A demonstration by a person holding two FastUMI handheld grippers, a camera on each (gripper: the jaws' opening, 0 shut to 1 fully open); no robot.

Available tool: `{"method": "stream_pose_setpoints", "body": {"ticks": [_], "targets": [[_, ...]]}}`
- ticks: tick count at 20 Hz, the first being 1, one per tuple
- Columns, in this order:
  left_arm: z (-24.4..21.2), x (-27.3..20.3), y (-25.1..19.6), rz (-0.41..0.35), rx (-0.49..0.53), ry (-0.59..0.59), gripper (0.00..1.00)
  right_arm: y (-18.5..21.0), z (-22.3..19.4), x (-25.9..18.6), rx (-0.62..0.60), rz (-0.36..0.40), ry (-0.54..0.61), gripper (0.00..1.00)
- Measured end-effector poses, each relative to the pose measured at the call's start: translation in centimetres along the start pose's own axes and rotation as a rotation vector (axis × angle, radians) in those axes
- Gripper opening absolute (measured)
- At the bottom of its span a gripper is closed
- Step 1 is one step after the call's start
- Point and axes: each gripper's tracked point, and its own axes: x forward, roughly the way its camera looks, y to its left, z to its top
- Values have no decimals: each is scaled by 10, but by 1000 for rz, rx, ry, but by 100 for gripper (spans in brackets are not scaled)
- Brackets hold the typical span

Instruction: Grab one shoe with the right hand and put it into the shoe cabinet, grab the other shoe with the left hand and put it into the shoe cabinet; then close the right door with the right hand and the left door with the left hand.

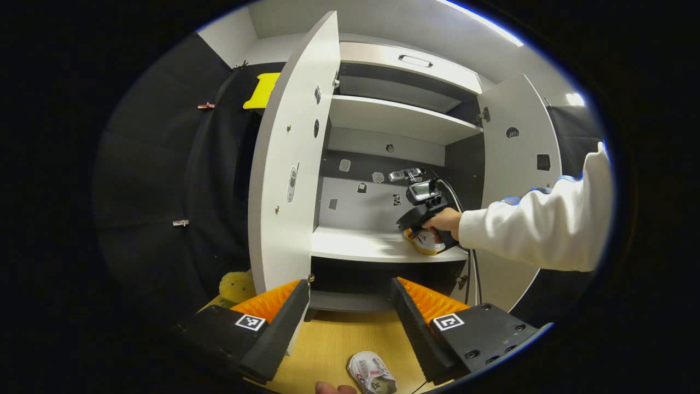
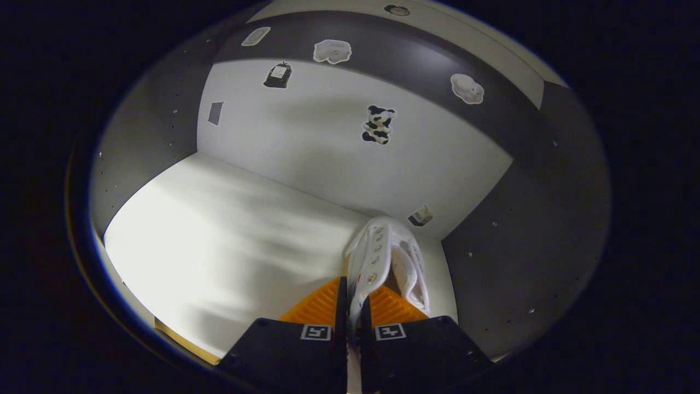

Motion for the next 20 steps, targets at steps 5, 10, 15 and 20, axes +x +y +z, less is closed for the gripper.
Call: {"method": "stream_pose_setpoints", "body": {"ticks": [5, 10, 15, 20], "targets": [[1, -4, -6, -7, 16, -2, 95, 8, 5, -25, 103, 62, -57, 44], [5, -13, -13, 0, 17, -13, 95, 14, 23, -74, 174, 105, -210, 98], [6, -27, -13, 28, 27, -22, 95, 0, 26, -147, 287, 118, -357, 98], [-19, -36, -1, 65, -8, 3, 95, -4, 13, -249, 332, 150, -499, 98]]}}
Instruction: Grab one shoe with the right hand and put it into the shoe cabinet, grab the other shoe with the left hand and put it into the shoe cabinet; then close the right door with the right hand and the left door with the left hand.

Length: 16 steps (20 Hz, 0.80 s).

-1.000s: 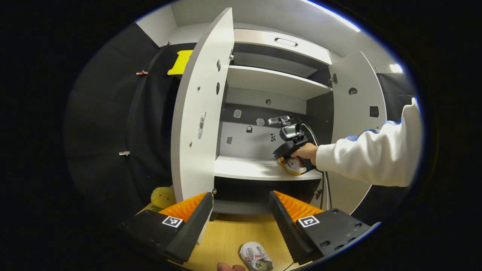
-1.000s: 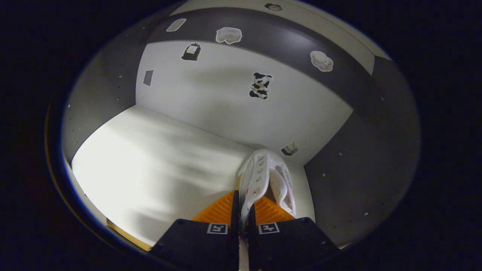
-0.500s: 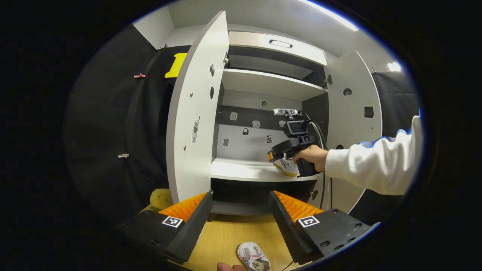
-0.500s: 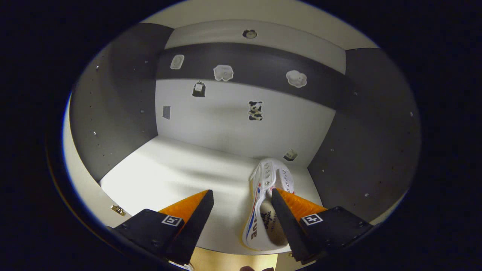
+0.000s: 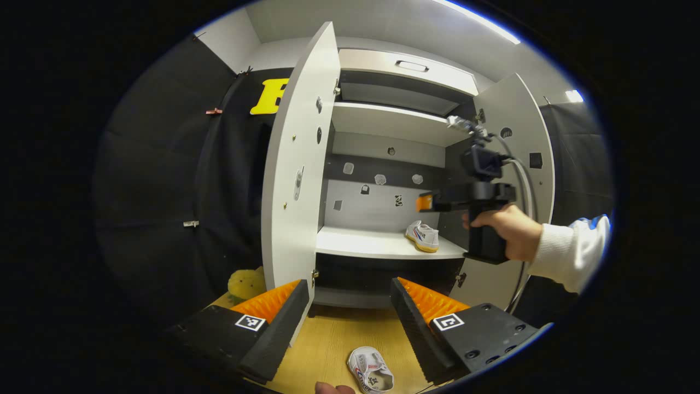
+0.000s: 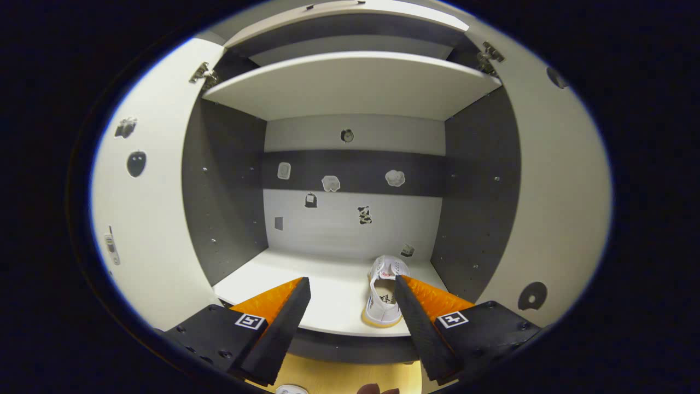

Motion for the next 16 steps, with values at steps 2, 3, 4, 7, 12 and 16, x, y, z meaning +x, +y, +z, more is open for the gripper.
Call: {"method": "stream_pose_setpoints", "body": {"ticks": [2, 3, 4, 7, 12, 16], "targets": [[-19, -2, 3, 5, -18, 30, 95, 4, 9, -40, 15, 20, -46, 98], [-31, -3, 4, 3, -27, 49, 95, 6, 14, -59, 9, 28, -70, 98], [-43, -4, 5, 3, -35, 71, 95, 6, 16, -79, 0, 32, -89, 98], [-86, -8, 8, 10, -33, 145, 95, 10, 19, -130, -6, 53, -129, 98], [-168, -14, -7, -45, 21, 302, 94, 4, 19, -180, -32, 73, -140, 98], [-220, -20, -31, -122, 35, 406, 94, -9, 20, -203, -33, 70, -141, 98]]}}
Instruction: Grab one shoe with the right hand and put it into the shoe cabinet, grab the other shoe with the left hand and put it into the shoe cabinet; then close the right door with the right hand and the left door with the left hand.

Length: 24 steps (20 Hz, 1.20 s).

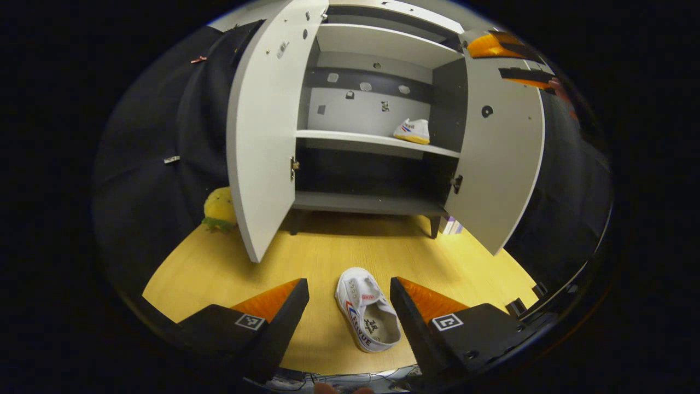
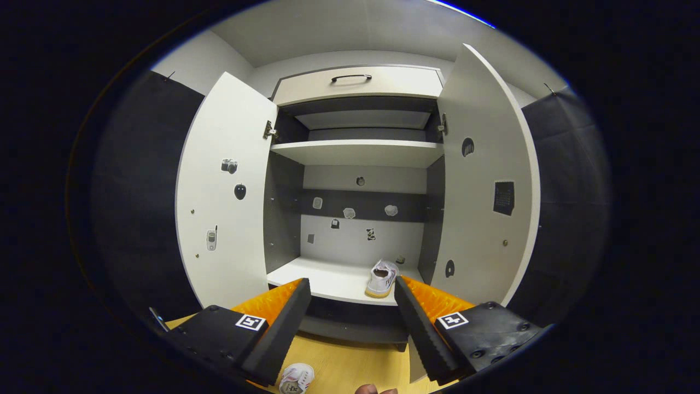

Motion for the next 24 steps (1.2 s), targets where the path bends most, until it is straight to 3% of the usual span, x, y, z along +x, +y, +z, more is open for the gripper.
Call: {"method": "stream_pose_setpoints", "body": {"ticks": [3, 8, 20, 24], "targets": [[-35, 16, -6, -22, 14, 79, 93, -16, 2, -12, 16, -14, 0, 98], [-71, 60, 5, 24, 26, 160, 90, -50, 2, -30, 43, -58, 10, 98], [-96, 147, 16, 86, 139, 101, 62, -137, 12, -69, -20, -214, 7, 98], [-93, 160, 29, 153, 138, 96, 43, -158, 7, -77, -47, -259, 27, 98]]}}
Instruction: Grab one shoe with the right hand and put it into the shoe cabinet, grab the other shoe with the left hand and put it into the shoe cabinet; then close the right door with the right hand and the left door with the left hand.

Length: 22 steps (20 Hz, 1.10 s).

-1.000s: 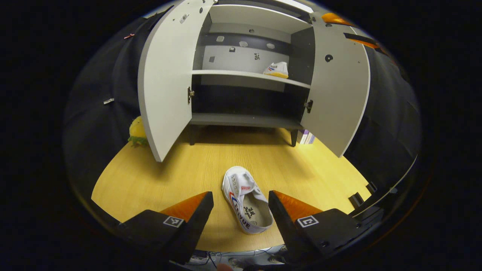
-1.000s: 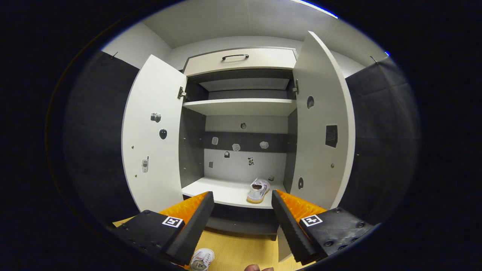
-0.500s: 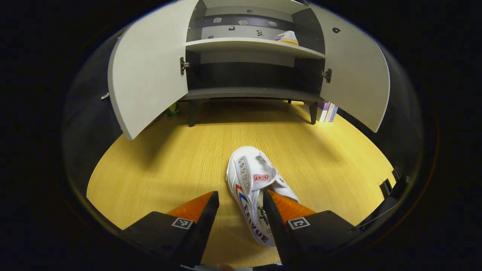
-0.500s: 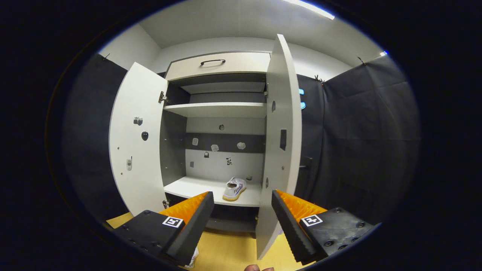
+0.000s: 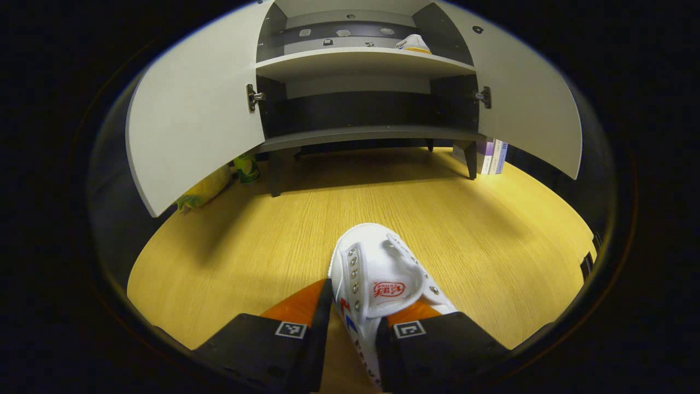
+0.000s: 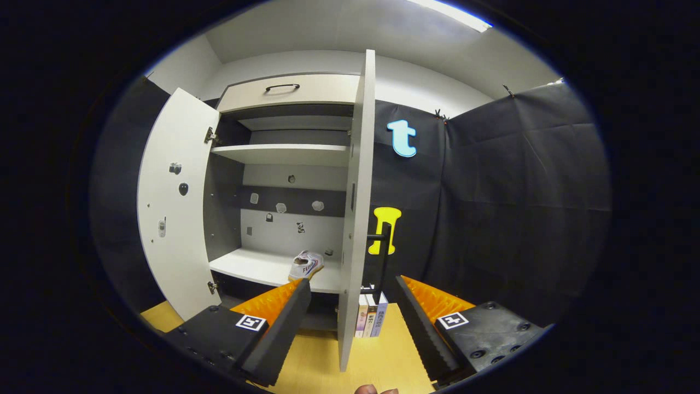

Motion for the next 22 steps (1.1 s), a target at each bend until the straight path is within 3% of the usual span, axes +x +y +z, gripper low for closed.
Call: {"method": "stream_pose_setpoints", "body": {"ticks": [1, 3, 5, 12, 22], "targets": [[-2, 5, 6, 17, -2, 12, 30, -3, 0, 0, -8, -8, -1, 98], [-11, 6, 10, 9, -7, 69, 16, -7, 0, 0, -10, -16, -2, 98], [-11, 5, 11, -23, -21, 110, 10, -9, -3, 1, -1, -20, 7, 98], [21, -16, 6, -85, -17, 120, 5, -10, -4, -5, 25, -12, 5, 98], [166, -98, 7, -29, -102, 10, 6, -24, -14, -7, 127, 22, 22, 98]]}}
